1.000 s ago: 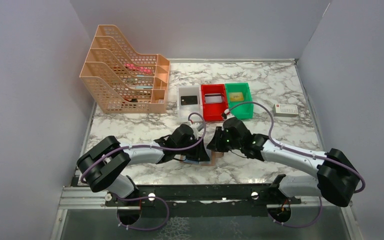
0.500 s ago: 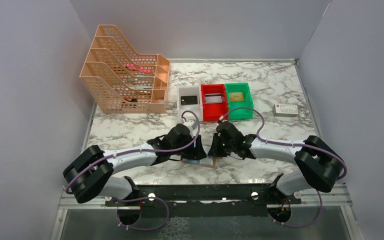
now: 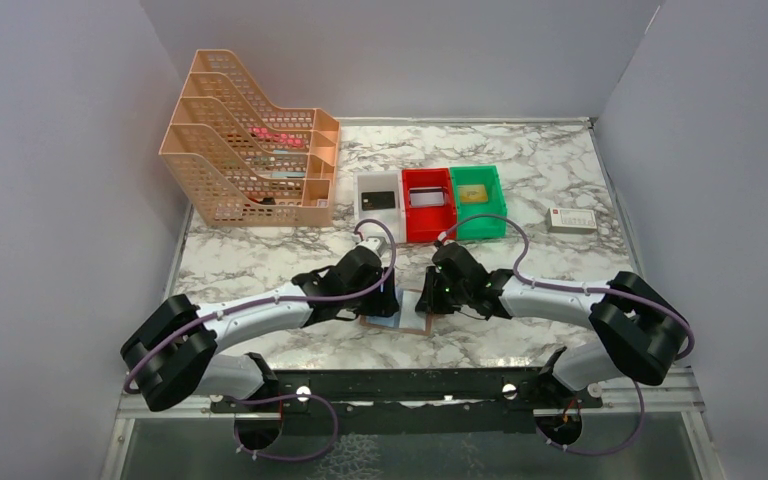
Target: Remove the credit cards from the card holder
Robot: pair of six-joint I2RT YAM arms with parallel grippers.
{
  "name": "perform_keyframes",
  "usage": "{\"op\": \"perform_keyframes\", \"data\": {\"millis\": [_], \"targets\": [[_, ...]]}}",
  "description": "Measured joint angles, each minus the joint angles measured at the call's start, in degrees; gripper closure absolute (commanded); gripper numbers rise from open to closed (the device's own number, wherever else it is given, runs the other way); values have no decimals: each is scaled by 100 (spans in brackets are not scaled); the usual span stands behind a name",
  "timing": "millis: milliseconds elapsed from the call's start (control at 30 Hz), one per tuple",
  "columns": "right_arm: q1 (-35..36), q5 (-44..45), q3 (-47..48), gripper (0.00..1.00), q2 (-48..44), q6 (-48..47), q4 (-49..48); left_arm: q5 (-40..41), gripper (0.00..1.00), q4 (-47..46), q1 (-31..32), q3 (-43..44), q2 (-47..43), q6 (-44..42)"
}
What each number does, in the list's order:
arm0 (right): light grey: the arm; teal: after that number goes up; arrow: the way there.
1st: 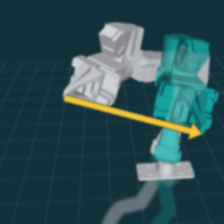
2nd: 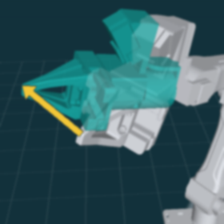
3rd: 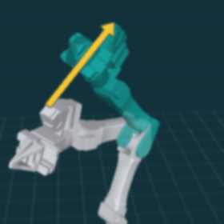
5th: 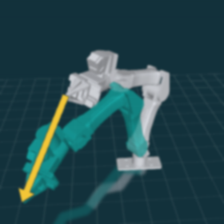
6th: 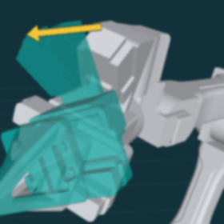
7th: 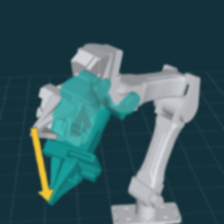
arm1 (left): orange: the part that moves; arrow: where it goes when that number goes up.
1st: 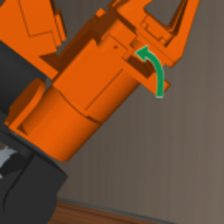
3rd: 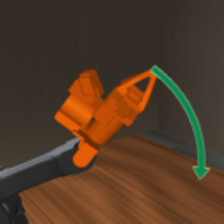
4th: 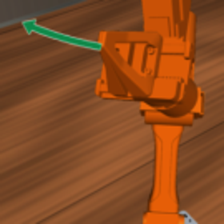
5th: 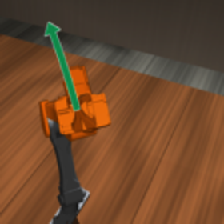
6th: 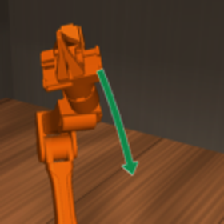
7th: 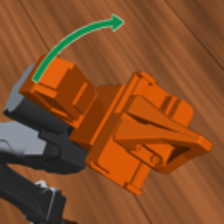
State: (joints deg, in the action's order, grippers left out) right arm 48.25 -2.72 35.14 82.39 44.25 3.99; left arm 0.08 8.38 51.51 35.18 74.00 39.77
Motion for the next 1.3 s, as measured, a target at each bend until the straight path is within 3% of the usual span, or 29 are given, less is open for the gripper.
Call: {"op": "perform_keyframes", "data": {"millis": [1300], "targets": [[0,-15,0,78,11,-17,-39,216,39,267,0,262,391,-15]]}}
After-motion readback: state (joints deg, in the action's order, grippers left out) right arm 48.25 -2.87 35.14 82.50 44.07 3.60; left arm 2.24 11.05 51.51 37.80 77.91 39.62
